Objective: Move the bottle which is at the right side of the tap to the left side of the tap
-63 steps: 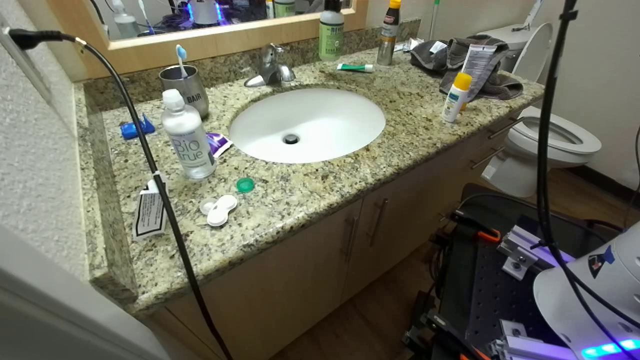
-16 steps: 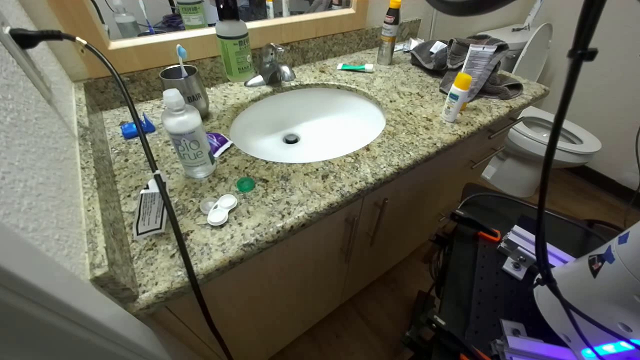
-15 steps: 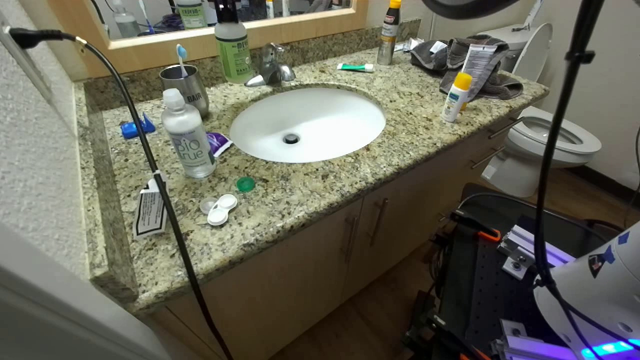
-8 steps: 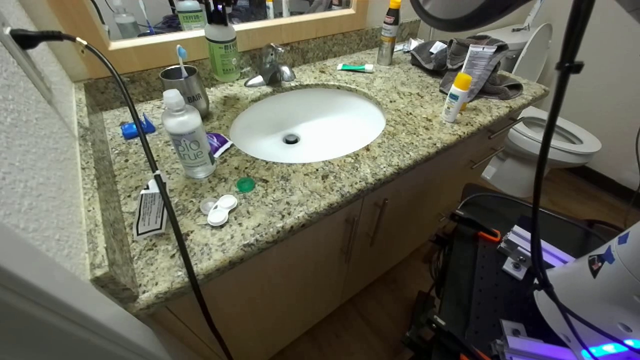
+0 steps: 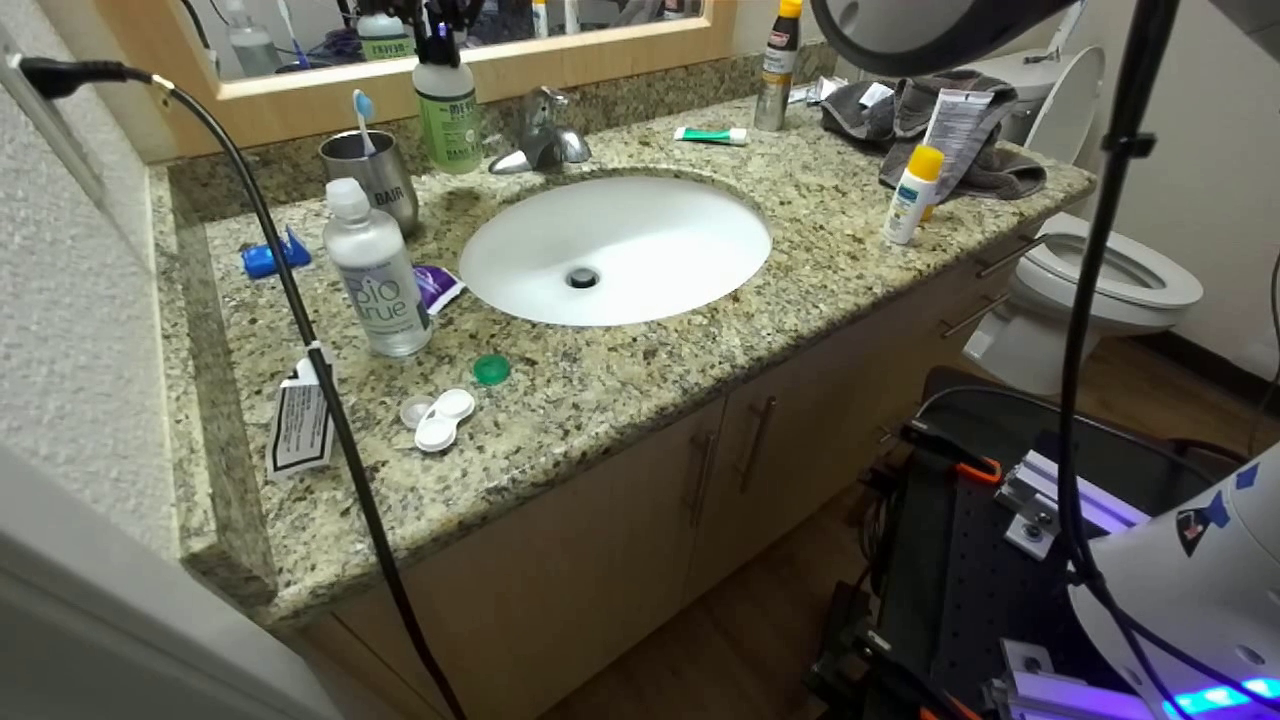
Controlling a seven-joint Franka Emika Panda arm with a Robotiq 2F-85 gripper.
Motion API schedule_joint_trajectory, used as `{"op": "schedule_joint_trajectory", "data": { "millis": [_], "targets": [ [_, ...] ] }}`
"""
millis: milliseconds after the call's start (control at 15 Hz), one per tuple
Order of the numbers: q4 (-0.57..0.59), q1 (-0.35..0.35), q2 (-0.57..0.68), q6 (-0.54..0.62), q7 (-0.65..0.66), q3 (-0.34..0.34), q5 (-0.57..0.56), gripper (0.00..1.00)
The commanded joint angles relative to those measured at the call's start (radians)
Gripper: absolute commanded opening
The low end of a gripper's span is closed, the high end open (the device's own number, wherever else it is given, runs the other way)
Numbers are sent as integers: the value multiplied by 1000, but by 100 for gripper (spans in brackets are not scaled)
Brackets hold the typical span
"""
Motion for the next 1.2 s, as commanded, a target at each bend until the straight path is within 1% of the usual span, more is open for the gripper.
{"op": "schedule_joint_trajectory", "data": {
  "millis": [0,267,333,400,467,733,1133],
  "targets": [
    [-23,6,2,-6,37,-12,-12,8],
    [-50,6,5,-18,110,-9,-9,8],
    [51,-2,61,-58,132,1,-15,8],
    [56,-2,63,-57,150,0,-17,8],
    [-37,5,12,-10,158,-9,-11,8],
    [-34,-5,23,25,210,-1,-1,8],
    [-37,-8,43,94,293,-12,-10,8]
  ]
}}
